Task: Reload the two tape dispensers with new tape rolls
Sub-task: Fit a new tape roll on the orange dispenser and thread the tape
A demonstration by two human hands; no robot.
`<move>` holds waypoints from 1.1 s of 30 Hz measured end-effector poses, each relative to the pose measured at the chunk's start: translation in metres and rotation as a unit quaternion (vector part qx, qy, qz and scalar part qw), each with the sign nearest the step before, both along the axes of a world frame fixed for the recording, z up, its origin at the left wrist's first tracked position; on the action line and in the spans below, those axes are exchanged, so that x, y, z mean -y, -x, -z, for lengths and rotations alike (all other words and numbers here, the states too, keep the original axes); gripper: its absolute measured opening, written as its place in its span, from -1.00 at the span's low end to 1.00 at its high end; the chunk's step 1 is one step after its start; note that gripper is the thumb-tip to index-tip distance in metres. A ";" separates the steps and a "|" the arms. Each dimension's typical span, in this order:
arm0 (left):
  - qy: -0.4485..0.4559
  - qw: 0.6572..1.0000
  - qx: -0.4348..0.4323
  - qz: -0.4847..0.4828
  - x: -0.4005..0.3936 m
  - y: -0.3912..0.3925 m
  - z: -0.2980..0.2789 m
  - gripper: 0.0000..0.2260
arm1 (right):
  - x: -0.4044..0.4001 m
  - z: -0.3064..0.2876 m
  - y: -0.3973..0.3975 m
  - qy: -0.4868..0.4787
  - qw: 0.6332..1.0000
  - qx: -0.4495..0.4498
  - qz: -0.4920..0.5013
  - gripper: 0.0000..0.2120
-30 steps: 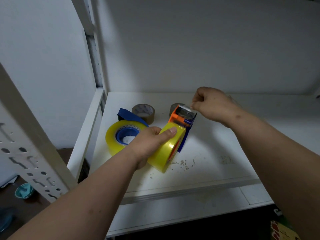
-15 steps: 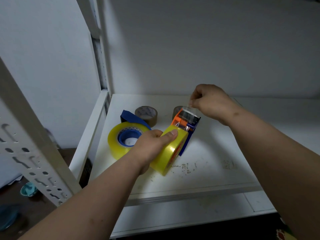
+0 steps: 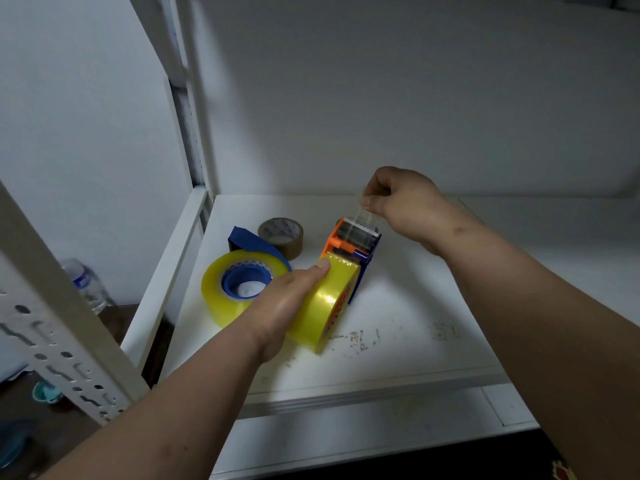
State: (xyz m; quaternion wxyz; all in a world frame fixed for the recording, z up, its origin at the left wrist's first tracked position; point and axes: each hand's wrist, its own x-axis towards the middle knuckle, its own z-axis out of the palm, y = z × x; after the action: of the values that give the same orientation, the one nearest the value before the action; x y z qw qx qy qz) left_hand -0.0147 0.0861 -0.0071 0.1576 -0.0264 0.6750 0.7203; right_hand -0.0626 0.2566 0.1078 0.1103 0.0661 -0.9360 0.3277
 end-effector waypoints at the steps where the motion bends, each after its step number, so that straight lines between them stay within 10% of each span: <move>1: -0.020 1.000 0.014 -0.002 0.001 0.000 0.002 -0.78 | 0.000 0.001 0.000 -0.007 1.000 -0.003 -0.003 -0.94; 11: -0.042 0.999 0.016 0.002 -0.005 -0.010 -0.006 -0.23 | 0.007 0.002 0.001 -0.045 0.997 -0.061 -0.032 -0.97; 33: -0.060 0.998 -0.019 -0.004 0.003 -0.008 -0.001 -0.29 | -0.003 -0.031 0.011 0.104 0.993 -0.024 -0.051 -0.90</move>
State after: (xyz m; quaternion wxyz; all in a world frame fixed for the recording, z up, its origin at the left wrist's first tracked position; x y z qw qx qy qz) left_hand -0.0063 0.0836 -0.0060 0.1427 -0.0057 0.6330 0.7609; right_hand -0.0733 0.2596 0.1387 0.1222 0.1095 -0.8892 0.4272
